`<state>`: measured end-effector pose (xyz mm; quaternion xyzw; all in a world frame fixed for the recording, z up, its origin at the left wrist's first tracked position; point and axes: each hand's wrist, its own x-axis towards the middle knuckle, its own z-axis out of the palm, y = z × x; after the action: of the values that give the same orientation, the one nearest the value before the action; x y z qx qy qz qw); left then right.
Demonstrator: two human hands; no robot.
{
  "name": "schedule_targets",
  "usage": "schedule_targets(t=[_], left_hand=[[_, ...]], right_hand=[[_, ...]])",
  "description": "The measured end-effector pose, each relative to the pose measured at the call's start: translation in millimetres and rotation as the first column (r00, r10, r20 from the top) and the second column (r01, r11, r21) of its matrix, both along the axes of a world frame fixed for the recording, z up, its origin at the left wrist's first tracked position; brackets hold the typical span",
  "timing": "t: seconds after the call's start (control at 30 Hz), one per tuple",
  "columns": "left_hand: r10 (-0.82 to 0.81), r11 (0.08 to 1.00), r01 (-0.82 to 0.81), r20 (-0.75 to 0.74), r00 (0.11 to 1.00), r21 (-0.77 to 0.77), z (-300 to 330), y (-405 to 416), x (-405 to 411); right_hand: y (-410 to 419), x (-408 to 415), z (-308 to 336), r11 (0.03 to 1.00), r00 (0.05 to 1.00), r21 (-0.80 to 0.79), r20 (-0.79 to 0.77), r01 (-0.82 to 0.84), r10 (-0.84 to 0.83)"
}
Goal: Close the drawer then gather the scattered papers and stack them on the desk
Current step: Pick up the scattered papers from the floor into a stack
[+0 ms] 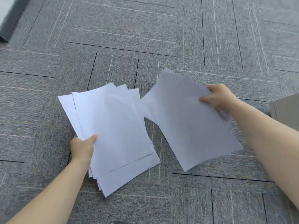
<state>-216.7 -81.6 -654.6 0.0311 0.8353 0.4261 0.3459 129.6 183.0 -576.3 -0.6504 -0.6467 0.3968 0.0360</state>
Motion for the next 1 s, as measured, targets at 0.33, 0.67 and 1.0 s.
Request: schedule_targets(t=[0.33,0.67,1.0], left_hand=[[-0.013,0.999,0.011,0.057,0.998,0.037,0,5,5],[0.072,0.986,-0.093,0.153,0.986,0.137,0,12,16],[-0.039,0.986,0.002,0.22,0.975,0.167,0,15,19]], right_hand=[[2,-7,7,0.915,0.704,-0.306,-0.587,0.264,-0.4],[-63,-85,-40,0.901,0.767,-0.416,-0.537,0.123,-0.352],[-104,-130,-73,0.979,0.984,-0.177,-0.162,-0.105,0.077]])
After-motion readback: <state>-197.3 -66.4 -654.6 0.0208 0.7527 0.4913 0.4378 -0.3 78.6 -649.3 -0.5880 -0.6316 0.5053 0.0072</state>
